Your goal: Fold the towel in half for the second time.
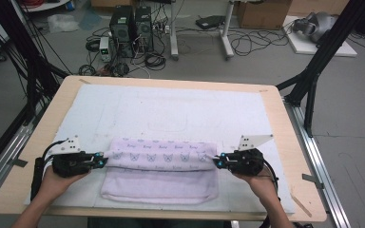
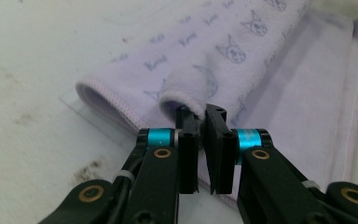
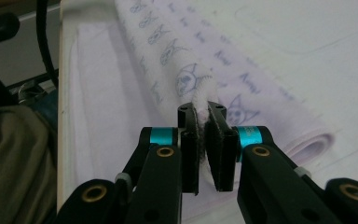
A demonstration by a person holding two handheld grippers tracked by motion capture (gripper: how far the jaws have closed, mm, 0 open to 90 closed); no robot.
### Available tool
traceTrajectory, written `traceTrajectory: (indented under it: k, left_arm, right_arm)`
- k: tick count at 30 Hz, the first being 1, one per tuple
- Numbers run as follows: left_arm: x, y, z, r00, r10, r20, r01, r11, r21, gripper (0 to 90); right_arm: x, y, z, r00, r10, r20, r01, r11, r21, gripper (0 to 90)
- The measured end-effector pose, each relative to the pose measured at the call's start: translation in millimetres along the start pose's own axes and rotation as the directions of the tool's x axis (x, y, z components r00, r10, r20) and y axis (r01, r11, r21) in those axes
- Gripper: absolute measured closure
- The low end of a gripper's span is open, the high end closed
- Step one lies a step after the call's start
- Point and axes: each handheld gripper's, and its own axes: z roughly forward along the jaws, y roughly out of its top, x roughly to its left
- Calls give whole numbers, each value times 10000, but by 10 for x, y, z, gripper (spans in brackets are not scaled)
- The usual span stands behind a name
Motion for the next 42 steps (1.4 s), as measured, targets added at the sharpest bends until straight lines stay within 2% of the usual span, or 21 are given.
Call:
traceTrajectory:
  k: [3,5,10,13,15,18,19,21,22,23,24,26,27,31,33,34,35,36,37,40,42]
  left_arm:
    - [-5,-77,-38,9993,-330,165,328,9994,140,733]
    - [-16,-81,-64,9991,-374,193,370,9991,215,656]
    - [-43,49,-51,9999,-132,61,131,9998,157,510]
    - [-7,138,24,9998,-173,-57,174,9997,145,458]
    - [12,165,80,9997,-244,39,243,9995,186,437]
    - [3,186,173,9993,-210,304,199,9991,366,457]
    - [-8,184,192,9991,-40,434,20,9990,453,529]
    - [-36,171,206,9984,205,525,-233,9983,538,716]
    - [-44,160,198,9978,314,592,-347,9979,555,789]
    - [-55,149,183,9976,349,604,-383,9977,563,806]
    - [-66,139,158,9978,396,540,-425,9977,527,816]
    - [-93,122,79,9978,388,532,-407,9986,346,825]
    - [-114,117,29,9978,439,501,-453,9986,273,827]
    - [-263,79,-155,9951,681,712,-691,9975,127,830]
    - [-339,30,-206,9920,715,1041,-741,9970,213,817]
    - [-368,6,-217,9904,703,1188,-741,9969,281,788]
    - [-390,-15,-219,9893,661,1304,-714,9968,362,710]
    - [-406,-28,-218,9896,616,1298,-676,9968,427,634]
    - [-411,-36,-211,9895,597,1319,-664,9967,471,590]
    - [-412,-31,-170,9883,553,1419,-627,9969,484,571]
    - [-415,-22,-126,9858,649,1551,-741,9958,541,622]
  right_arm:
    - [24,-88,-9,9997,195,-146,-195,9998,1,766]
    - [31,-96,-45,9993,344,-148,-344,9994,28,712]
    - [-11,-33,-57,9985,539,-137,-541,9983,-197,598]
    - [-19,-6,51,9980,600,-216,-597,9981,123,518]
    - [-34,-7,120,9975,632,-326,-622,9976,314,501]
    - [-53,-34,218,9951,798,-578,-768,9956,531,501]
    - [-53,-43,248,9939,840,-708,-793,9947,660,517]
    - [-41,-61,299,9907,842,-1071,-738,9925,973,628]
    - [-24,-70,317,9891,786,-1247,-651,9919,1089,716]
    - [-7,-81,331,9867,644,-1491,-467,9918,1194,850]
    - [25,-89,341,9839,486,-1719,-252,9905,1354,858]
    - [79,-83,348,9890,257,-1455,-23,9874,1583,861]
    - [102,-76,331,9886,186,-1495,38,9889,1483,861]
    - [234,-26,138,9869,-205,-1601,310,9975,635,861]
    - [323,-29,53,9835,-431,-1755,490,9984,295,855]
    - [366,-47,28,9773,-393,-2081,462,9985,286,841]
    - [397,-69,19,9719,-365,-2324,443,9986,284,792]
    - [418,-89,19,9696,-310,-2429,412,9985,371,728]
    - [429,-104,24,9700,-264,-2418,375,9984,413,712]
    - [402,-125,45,9737,-145,-2275,217,9993,289,693]
    - [370,-128,72,9742,-75,-2254,115,9998,163,694]
